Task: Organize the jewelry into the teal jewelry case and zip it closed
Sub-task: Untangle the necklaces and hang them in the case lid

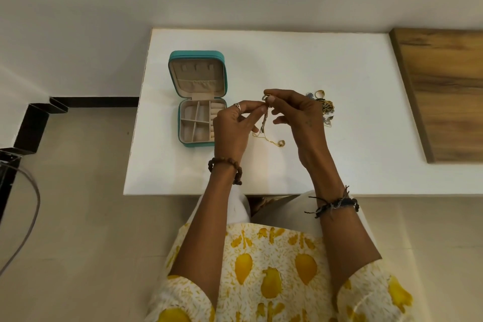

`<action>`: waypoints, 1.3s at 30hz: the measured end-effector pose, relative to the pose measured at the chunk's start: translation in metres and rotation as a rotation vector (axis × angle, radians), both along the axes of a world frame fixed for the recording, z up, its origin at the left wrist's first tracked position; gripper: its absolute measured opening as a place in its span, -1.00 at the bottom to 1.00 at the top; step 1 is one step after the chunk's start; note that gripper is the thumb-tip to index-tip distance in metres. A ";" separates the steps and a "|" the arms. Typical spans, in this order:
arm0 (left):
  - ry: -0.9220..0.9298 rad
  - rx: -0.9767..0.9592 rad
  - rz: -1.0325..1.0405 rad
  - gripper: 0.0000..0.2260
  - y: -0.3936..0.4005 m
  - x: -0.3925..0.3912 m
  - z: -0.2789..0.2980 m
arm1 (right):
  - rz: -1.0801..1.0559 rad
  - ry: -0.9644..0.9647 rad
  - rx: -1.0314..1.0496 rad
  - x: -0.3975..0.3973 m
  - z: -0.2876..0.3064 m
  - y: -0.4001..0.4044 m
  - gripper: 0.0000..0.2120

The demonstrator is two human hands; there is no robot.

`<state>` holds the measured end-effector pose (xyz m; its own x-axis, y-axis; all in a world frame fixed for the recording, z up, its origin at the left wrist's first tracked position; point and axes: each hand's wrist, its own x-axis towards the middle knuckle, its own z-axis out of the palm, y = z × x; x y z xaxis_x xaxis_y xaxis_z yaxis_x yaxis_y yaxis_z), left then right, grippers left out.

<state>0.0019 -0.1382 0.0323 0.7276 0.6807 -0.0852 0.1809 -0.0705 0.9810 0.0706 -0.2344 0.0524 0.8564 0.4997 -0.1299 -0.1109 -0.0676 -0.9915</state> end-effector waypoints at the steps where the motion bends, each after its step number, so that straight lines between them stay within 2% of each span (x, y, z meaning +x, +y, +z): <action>1: 0.005 0.018 0.000 -0.88 0.000 0.000 -0.001 | -0.004 -0.006 -0.006 0.000 0.000 0.000 -0.86; 10: 0.083 0.185 0.036 -0.91 0.004 -0.002 -0.008 | 0.017 -0.063 -0.042 0.003 -0.008 -0.001 -0.86; 18: 0.059 0.213 0.063 -0.92 0.010 -0.003 -0.010 | 0.034 -0.088 -0.082 0.007 -0.011 -0.005 -0.82; 24: -0.006 0.105 0.071 -0.89 0.010 -0.002 -0.010 | 0.036 -0.066 -0.069 0.007 -0.011 -0.005 -0.88; 30: -0.020 -0.107 0.005 -0.83 0.011 -0.001 -0.006 | -0.012 0.036 0.111 0.007 -0.003 -0.004 -0.83; 33: 0.030 -0.118 0.052 -0.87 0.010 -0.002 -0.008 | -0.042 0.035 0.175 0.005 0.002 -0.001 -0.82; 39: 0.308 -0.004 0.057 -0.89 0.009 -0.006 -0.020 | -0.102 0.059 0.283 0.005 0.019 0.002 -0.79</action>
